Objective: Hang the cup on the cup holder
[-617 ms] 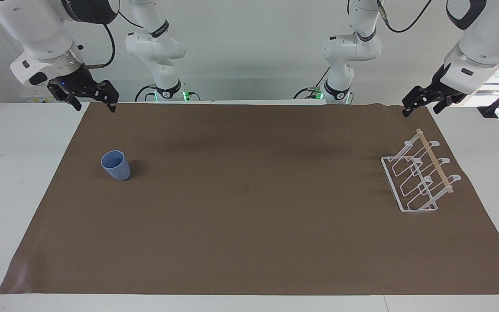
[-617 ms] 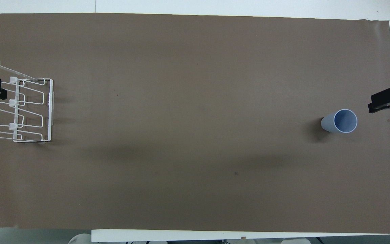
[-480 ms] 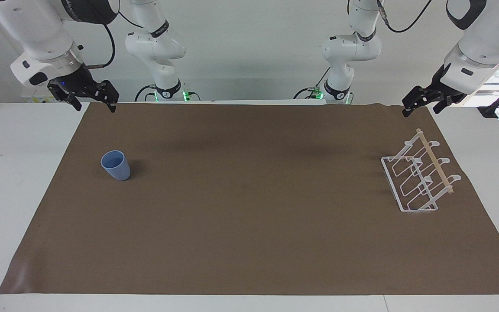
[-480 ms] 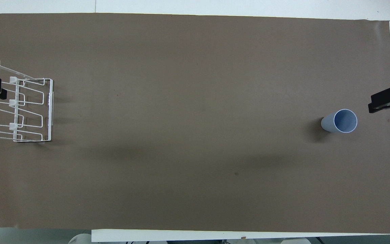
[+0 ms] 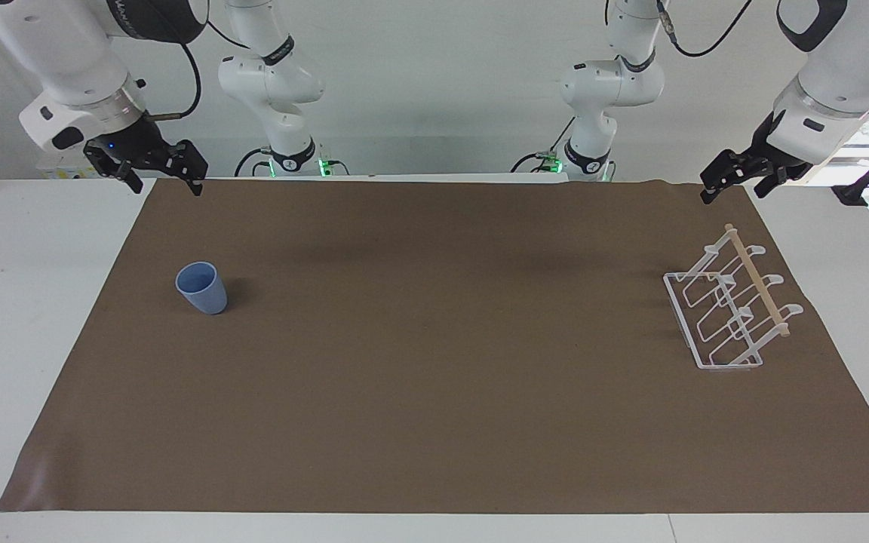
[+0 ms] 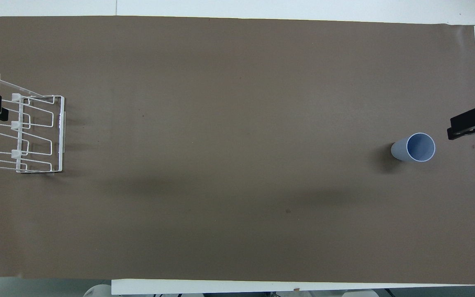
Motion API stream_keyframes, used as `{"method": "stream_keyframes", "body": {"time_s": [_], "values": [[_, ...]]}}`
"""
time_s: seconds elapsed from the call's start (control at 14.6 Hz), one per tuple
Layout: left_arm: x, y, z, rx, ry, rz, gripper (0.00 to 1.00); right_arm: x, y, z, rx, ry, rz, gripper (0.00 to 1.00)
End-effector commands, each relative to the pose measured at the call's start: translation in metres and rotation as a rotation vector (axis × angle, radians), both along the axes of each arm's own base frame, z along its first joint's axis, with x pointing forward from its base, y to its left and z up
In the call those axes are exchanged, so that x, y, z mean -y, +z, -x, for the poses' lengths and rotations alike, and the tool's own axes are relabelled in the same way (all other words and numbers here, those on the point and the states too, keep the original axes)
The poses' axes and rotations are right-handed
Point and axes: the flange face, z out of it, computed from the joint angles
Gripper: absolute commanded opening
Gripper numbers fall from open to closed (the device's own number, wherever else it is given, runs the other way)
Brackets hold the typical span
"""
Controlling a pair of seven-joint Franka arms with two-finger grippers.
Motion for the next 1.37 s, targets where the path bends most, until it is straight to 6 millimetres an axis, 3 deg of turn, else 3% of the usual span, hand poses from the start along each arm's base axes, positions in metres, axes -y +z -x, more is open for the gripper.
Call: {"method": "stream_keyframes", "body": {"time_s": [0.0,0.34,0.69,0.96,1.3], "values": [[-0.002,0.003,0.007,0.008,0.012,0.002,1.0,0.027,-0.017,0.015,0.041,-0.037,-0.008,1.0],[-0.002,0.003,0.007,0.008,0.012,0.002,1.0,0.068,-0.11,0.021,0.123,0.052,-0.022,1.0],[-0.002,0.003,0.007,0.008,0.012,0.002,1.0,0.084,-0.201,0.009,0.131,0.092,-0.075,1.0],[-0.002,0.003,0.007,0.008,0.012,0.002,1.0,0.117,-0.232,0.011,0.104,0.096,-0.09,0.99],[-0.002,0.003,0.007,0.008,0.012,0.002,1.0,0.115,-0.241,0.008,0.105,0.097,-0.089,0.94]]}}
